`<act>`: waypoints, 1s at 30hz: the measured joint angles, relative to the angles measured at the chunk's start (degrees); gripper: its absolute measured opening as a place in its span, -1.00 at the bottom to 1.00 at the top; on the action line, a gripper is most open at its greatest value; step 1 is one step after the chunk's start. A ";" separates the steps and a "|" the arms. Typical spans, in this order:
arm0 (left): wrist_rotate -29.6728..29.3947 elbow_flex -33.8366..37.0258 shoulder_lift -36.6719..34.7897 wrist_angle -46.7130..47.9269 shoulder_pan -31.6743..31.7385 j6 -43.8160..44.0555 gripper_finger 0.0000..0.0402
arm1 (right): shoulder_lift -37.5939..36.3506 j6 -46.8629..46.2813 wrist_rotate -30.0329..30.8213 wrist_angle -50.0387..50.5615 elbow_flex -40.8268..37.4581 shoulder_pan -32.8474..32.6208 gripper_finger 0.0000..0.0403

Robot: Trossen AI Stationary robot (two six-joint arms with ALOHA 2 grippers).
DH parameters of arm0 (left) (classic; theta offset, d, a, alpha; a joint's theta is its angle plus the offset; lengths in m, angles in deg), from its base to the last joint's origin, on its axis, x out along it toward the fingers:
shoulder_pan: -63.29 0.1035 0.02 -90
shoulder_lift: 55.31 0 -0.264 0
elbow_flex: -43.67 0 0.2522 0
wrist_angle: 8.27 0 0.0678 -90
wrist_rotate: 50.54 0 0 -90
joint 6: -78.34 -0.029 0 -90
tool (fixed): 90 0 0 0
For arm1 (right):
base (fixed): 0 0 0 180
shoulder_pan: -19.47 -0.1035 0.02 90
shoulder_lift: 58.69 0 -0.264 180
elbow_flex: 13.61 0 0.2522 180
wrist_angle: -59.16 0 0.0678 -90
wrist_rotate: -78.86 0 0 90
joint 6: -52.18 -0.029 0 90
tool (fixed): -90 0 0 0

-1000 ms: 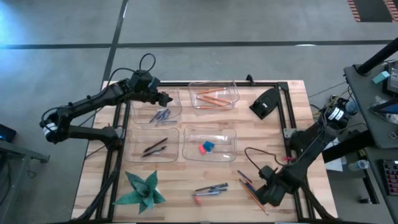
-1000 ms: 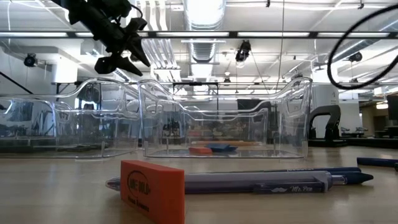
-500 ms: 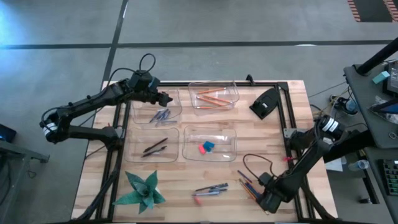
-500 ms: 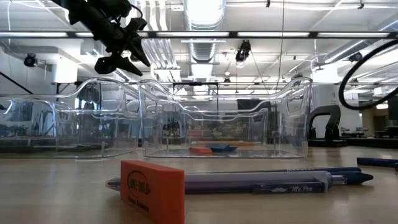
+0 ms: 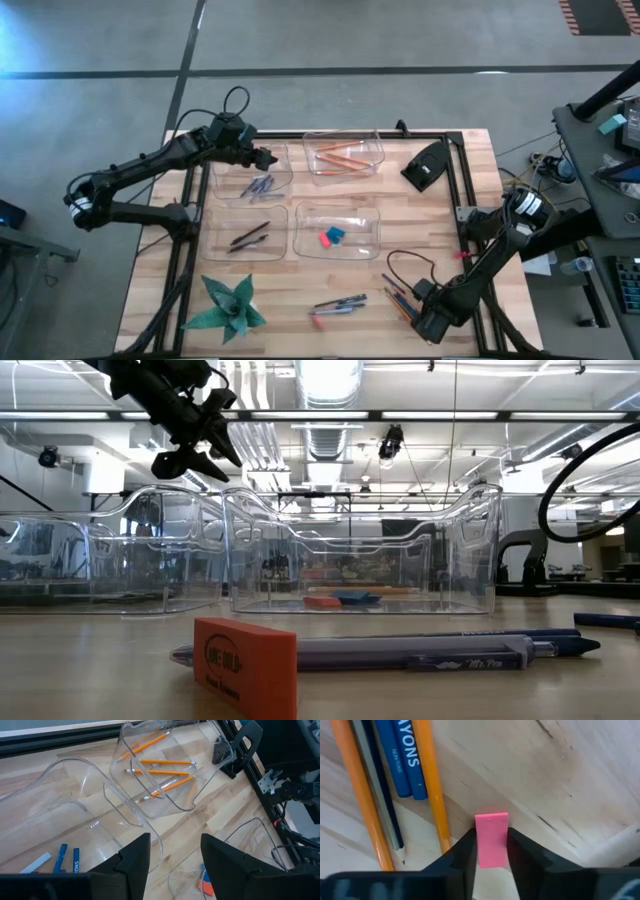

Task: Sort crayons/erasers/pens/pencils in bins
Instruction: Put the pink eraser into the bottom right transparent bin

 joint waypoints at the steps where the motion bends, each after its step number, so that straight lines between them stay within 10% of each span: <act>1: -0.01 0.00 0.00 -0.01 0.00 0.00 -0.19 | 0.39 0.00 0.00 -0.03 0.00 0.00 -0.61; 19: 0.00 0.00 -0.04 0.00 0.00 -0.39 -0.19 | -11.66 15.10 5.49 -0.89 2.20 -1.05 -0.78; 30: 0.02 0.02 -0.04 0.03 0.00 -0.48 -0.19 | -26.42 32.87 34.83 -1.43 3.69 -0.67 -0.76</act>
